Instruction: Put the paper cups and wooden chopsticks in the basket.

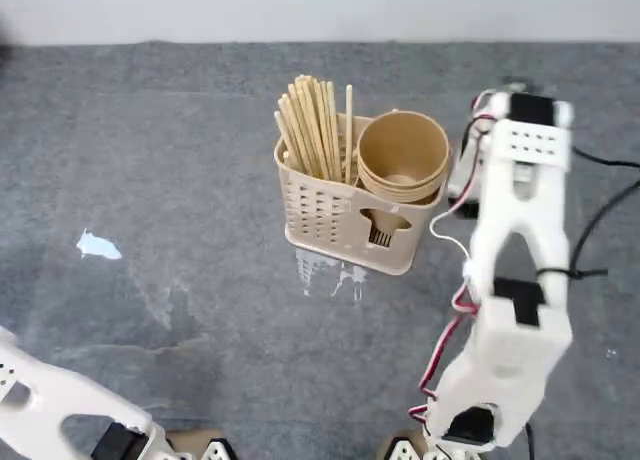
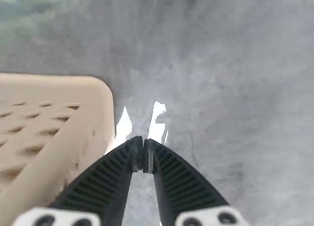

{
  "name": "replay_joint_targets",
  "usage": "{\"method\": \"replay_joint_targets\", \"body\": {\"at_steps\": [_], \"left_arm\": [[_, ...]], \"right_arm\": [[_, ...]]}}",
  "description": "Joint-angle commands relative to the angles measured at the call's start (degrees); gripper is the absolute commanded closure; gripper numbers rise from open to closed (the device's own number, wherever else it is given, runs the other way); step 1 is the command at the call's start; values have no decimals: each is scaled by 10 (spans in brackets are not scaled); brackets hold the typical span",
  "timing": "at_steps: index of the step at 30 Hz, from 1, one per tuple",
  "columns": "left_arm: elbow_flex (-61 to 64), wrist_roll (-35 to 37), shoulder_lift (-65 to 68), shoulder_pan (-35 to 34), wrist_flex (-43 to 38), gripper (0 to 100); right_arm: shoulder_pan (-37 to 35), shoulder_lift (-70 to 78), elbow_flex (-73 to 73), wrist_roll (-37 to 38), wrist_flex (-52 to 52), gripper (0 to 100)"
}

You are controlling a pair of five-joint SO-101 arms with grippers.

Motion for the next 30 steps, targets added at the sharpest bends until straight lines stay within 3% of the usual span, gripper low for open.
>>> {"method": "replay_joint_targets", "body": {"at_steps": [1,10,19,30], "left_arm": [[-9,6,-15,-1,13,987],[-10,5,-29,1,14,987],[18,5,-229,24,14,987],[182,5,-525,131,12,987]], "right_arm": [[14,-120,-10,-6,3,991],[10,-280,-6,-4,32,991],[12,-425,8,-1,41,991],[-11,-716,310,18,-32,991]]}}
